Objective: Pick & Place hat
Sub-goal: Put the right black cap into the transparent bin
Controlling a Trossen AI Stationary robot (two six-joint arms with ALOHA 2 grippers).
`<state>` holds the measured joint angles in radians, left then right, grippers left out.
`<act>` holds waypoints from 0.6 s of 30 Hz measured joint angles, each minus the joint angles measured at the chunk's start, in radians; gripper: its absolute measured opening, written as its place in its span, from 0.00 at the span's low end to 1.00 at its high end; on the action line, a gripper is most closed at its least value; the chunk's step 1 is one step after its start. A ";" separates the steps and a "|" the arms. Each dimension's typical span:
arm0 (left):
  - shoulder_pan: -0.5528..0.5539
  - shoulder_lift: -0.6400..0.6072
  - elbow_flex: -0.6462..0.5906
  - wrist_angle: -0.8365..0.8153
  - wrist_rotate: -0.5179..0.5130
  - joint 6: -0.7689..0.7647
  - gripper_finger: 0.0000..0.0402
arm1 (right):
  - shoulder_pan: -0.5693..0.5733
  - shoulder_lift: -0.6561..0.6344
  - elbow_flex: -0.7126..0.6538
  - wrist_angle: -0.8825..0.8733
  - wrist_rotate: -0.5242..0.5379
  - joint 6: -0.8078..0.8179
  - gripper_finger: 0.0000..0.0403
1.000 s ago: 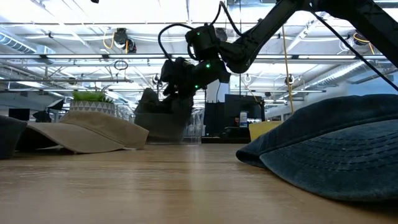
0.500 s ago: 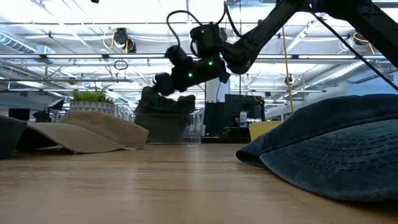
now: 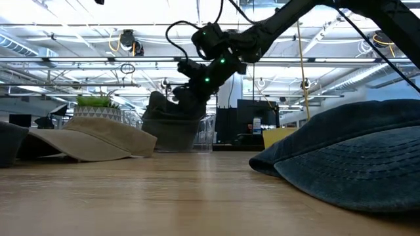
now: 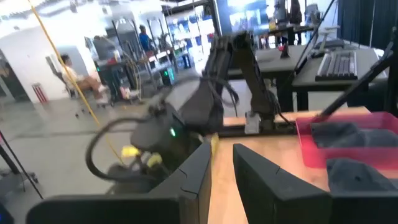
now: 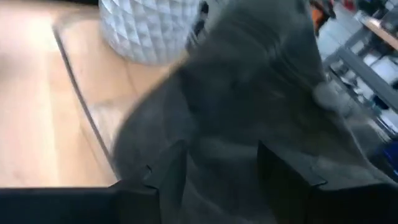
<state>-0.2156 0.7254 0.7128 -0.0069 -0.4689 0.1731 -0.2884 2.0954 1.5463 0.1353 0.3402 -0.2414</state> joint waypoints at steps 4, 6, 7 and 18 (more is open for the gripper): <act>0.012 0.013 0.000 -0.121 -0.067 -0.044 0.20 | 0.004 -0.052 -0.001 -0.112 -0.004 0.021 0.43; 0.026 0.034 0.000 -0.180 -0.132 -0.043 0.20 | 0.014 -0.096 -0.001 -0.162 -0.004 0.020 0.42; 0.037 0.049 0.000 -0.198 -0.155 -0.034 0.20 | 0.017 -0.122 -0.001 -0.190 -0.004 0.020 0.42; 0.162 0.246 0.001 -0.140 -0.159 0.061 0.20 | 0.048 -0.566 -0.346 -0.220 -0.004 0.104 0.40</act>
<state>-0.0533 0.9713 0.7136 -0.1468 -0.6281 0.2344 -0.2400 1.5292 1.2006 -0.0848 0.3364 -0.1374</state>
